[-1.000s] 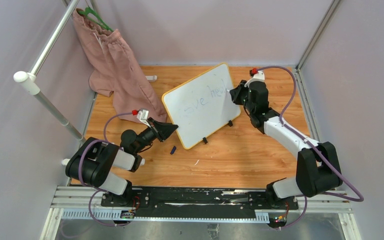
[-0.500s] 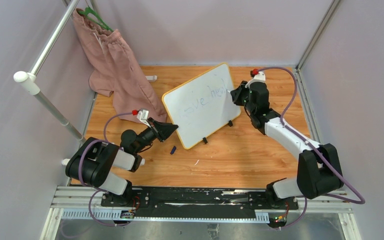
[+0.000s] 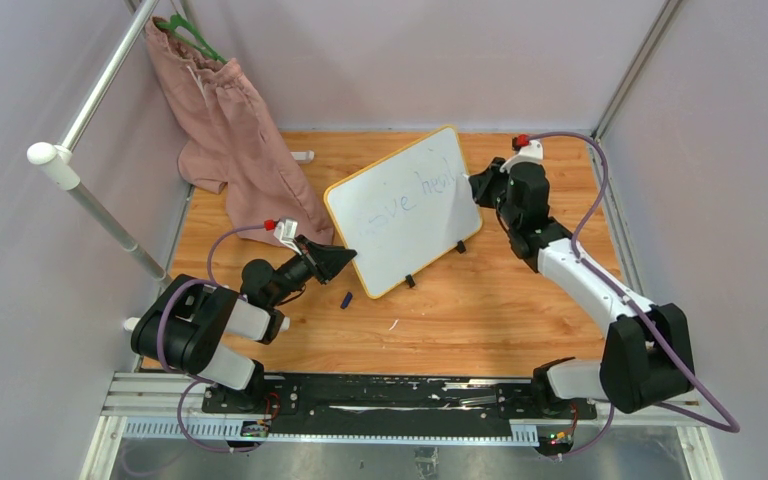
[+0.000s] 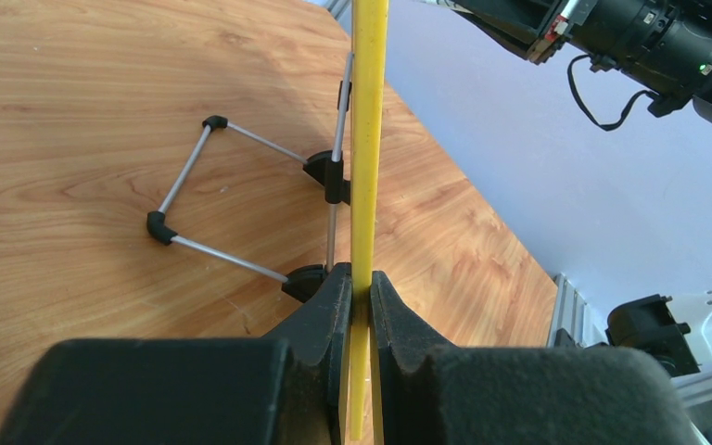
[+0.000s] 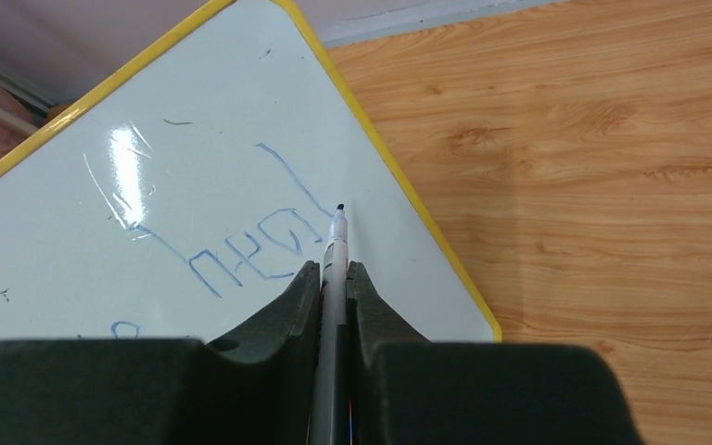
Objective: Write a sentence on the whiteboard
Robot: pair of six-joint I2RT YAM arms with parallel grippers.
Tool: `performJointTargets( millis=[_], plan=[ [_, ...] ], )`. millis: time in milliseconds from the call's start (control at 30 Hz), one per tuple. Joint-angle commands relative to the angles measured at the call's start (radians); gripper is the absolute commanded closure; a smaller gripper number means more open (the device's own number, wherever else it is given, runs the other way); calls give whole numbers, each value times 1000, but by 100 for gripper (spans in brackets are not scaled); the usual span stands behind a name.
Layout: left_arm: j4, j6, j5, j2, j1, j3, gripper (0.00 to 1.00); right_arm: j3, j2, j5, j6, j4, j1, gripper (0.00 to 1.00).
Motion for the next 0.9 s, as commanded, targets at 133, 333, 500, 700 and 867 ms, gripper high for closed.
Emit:
performJointTargets(
  millis=[133, 333, 500, 700, 867],
  plan=[
    [61, 7, 13, -17, -8, 1, 100, 45, 36, 16, 2, 59, -23, 100],
    [61, 7, 14, -15, -8, 1, 100, 75, 66, 27, 4, 76, -22, 100],
    [61, 7, 14, -17, -8, 1, 100, 99, 84, 35, 0, 74, -22, 100],
    [61, 5, 14, -15, -8, 2, 100, 119, 102, 29, -1, 71, -22, 100],
    [61, 6, 16, -17, -8, 0, 100, 120, 106, 24, -1, 71, -22, 100]
  ],
)
